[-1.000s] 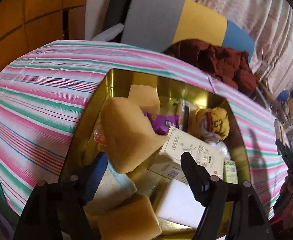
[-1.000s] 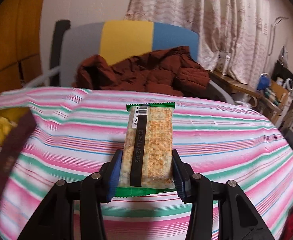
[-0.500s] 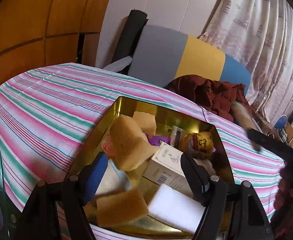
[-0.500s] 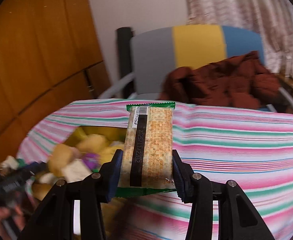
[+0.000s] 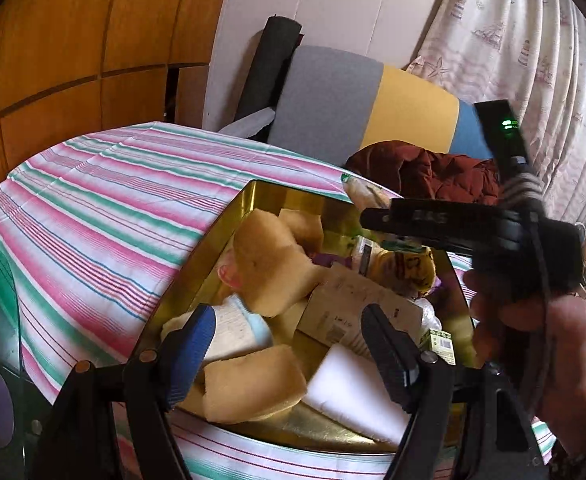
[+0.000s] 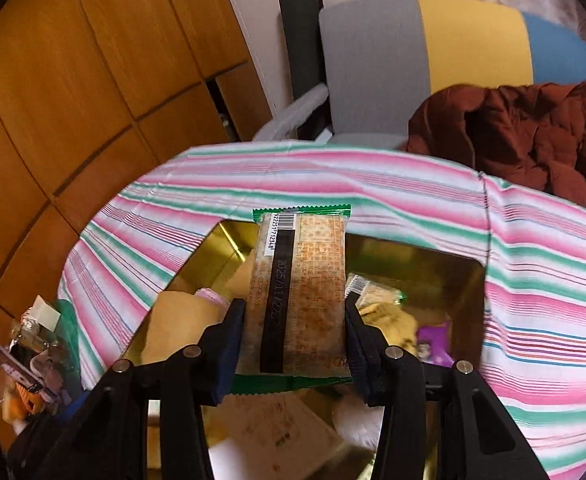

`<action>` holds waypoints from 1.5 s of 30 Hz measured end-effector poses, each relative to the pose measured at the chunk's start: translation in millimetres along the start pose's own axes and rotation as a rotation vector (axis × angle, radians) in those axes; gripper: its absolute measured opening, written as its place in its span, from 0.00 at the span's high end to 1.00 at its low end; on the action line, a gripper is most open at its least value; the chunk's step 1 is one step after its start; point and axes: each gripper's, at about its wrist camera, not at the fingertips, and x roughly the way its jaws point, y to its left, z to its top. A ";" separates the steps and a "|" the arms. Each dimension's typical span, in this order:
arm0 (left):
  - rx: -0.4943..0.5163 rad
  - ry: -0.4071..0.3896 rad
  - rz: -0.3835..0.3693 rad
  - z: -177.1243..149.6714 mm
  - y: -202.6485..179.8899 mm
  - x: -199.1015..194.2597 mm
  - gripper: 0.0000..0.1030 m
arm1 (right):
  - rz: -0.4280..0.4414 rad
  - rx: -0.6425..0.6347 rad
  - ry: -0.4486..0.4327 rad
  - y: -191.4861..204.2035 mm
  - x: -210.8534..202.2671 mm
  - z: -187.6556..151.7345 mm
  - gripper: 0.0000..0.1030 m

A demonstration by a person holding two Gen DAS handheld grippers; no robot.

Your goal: Organize objects

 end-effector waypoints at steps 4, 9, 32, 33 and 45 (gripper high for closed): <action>-0.025 0.015 -0.003 -2.3 5.4 2.3 0.26 | -0.020 -0.004 0.022 -0.9 18.1 2.4 0.52; -0.016 0.013 0.020 -2.1 3.0 0.5 0.26 | -0.033 0.009 0.004 -4.2 11.1 -1.9 0.44; 0.012 0.069 0.076 0.0 -19.1 -14.3 0.26 | -0.240 -0.072 -0.101 1.1 -117.8 -77.7 0.03; 0.015 0.064 0.087 2.0 -18.8 -17.4 0.26 | -0.244 -0.071 -0.102 3.3 -120.4 -79.5 0.02; 0.062 0.071 0.155 11.3 -24.4 -37.4 0.26 | -0.324 0.006 -0.111 19.2 -145.6 -89.9 0.00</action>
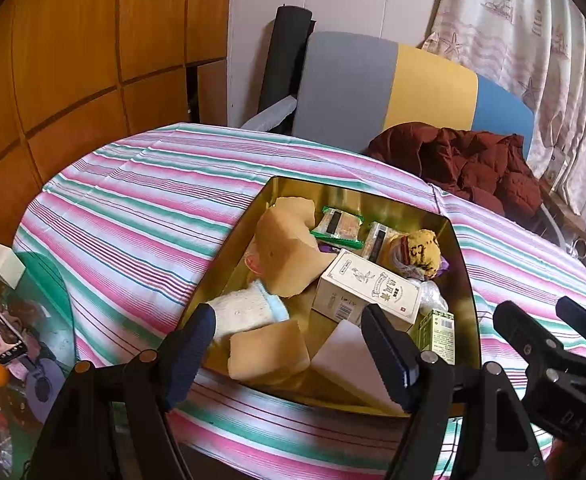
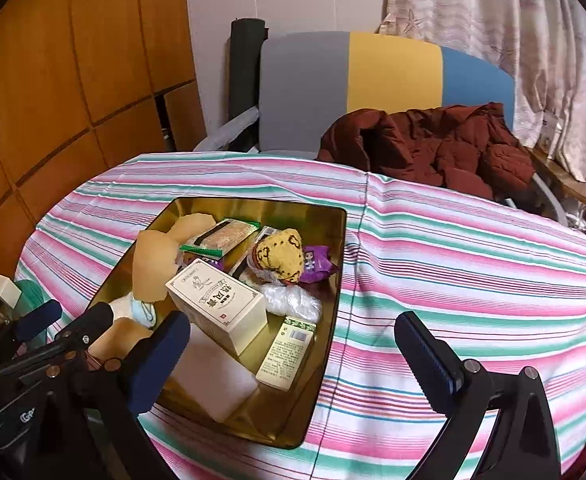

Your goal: Organize objects

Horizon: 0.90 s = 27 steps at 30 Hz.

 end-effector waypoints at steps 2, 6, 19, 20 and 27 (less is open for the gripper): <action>0.007 0.007 0.005 1.0 -0.3 -1.8 0.26 | -0.006 0.005 0.007 -0.2 -0.8 -1.5 0.00; 0.005 0.011 0.015 1.4 1.6 -6.5 0.26 | -0.064 0.012 -0.001 -1.8 -3.9 -3.0 0.00; 0.047 0.007 0.039 4.4 -2.3 -21.9 0.26 | -0.134 0.012 -0.023 5.7 -11.5 1.4 0.00; 0.042 0.012 0.036 4.8 -1.4 -21.6 0.26 | -0.134 0.017 -0.022 5.2 -11.3 1.5 0.00; 0.032 0.024 0.038 4.0 1.7 -19.3 0.30 | -0.129 0.019 -0.015 6.5 -9.9 0.0 0.00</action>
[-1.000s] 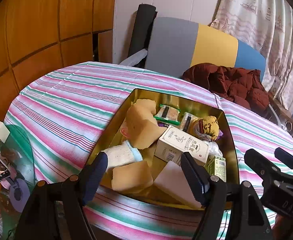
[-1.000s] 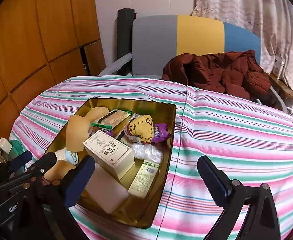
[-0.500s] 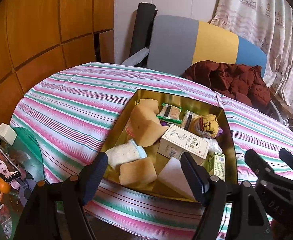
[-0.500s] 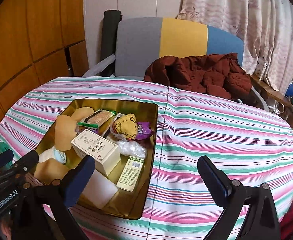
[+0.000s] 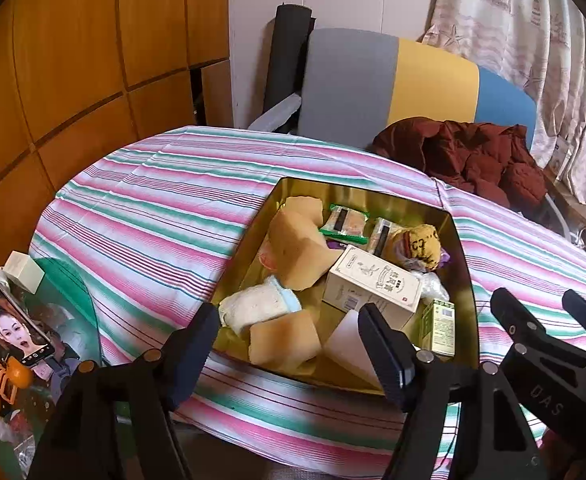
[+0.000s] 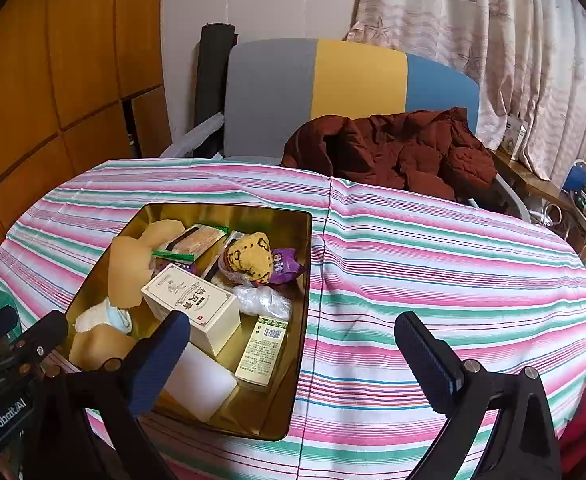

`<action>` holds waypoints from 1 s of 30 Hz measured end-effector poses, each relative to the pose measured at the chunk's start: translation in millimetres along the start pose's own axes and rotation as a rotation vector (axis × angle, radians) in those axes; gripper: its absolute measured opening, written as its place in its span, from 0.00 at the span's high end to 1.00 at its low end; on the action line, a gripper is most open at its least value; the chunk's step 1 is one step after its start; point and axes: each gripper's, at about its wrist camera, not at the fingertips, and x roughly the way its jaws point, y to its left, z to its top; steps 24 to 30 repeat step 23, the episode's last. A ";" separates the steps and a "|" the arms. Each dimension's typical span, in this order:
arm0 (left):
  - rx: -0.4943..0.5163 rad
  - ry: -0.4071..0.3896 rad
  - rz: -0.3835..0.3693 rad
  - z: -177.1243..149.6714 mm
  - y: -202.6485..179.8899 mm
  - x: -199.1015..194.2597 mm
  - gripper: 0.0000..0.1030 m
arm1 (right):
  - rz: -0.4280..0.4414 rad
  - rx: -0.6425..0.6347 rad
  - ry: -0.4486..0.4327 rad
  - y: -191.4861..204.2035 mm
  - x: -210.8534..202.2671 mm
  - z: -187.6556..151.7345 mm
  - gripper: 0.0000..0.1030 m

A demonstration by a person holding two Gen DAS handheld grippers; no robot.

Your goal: Organize objects

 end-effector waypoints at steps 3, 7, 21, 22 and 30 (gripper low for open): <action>0.004 0.008 0.013 -0.6 -0.4 1.4 0.31 | 0.002 -0.002 0.002 1.0 0.8 -0.3 0.00; 0.009 0.013 0.009 -2.0 -0.9 3.2 0.31 | 0.005 -0.001 0.008 1.4 1.6 -1.3 0.00; 0.004 0.018 -0.003 -5.7 -2.0 5.6 0.39 | 0.009 -0.001 0.016 3.6 4.2 -3.2 0.00; 0.004 0.021 -0.003 -5.7 -2.0 6.4 0.39 | 0.009 0.001 0.017 3.2 4.5 -3.1 0.00; 0.002 0.024 -0.004 -5.8 -1.9 7.2 0.39 | 0.009 0.003 0.017 2.9 4.8 -3.0 0.00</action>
